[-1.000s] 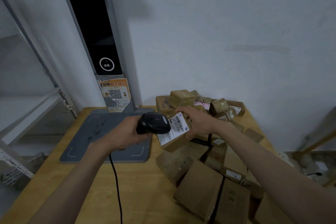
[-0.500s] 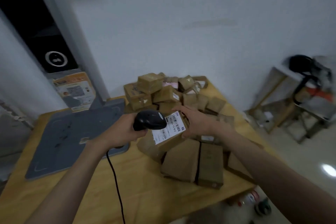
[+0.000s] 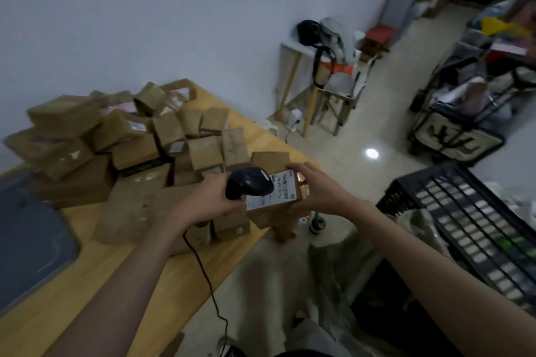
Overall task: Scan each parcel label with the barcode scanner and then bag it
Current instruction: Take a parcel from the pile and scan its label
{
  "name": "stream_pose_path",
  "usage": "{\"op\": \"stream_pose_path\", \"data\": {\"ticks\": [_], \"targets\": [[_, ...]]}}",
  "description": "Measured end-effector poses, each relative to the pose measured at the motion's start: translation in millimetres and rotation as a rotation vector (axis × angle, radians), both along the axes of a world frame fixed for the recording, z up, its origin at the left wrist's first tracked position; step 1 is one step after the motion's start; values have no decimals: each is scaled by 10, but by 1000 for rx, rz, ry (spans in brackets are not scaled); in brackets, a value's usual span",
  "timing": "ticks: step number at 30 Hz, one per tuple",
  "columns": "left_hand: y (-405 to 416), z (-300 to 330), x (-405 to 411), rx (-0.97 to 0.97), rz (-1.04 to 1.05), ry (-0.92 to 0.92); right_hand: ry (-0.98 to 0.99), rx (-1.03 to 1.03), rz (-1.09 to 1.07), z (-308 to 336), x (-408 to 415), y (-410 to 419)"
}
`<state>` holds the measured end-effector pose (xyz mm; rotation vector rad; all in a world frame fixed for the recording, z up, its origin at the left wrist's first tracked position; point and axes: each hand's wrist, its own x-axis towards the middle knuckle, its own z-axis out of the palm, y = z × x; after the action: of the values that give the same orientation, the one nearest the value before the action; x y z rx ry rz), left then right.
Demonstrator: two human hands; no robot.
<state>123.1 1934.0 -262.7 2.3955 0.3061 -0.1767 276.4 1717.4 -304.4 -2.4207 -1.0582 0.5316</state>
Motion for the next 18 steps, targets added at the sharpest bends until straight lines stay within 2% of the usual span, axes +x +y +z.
{"op": "stream_pose_path", "data": {"ticks": [8,11,18], "targets": [[-954,-232,483,-61,-31,108,-17,-26,-185,-164,252,-1026],[-1315,-378,589,-74,-36,152,43,-42,-232,-317,295,-1376],[-2124,-861,747,-91,-73,219,139,-216,-281,-857,180,-2228]]}}
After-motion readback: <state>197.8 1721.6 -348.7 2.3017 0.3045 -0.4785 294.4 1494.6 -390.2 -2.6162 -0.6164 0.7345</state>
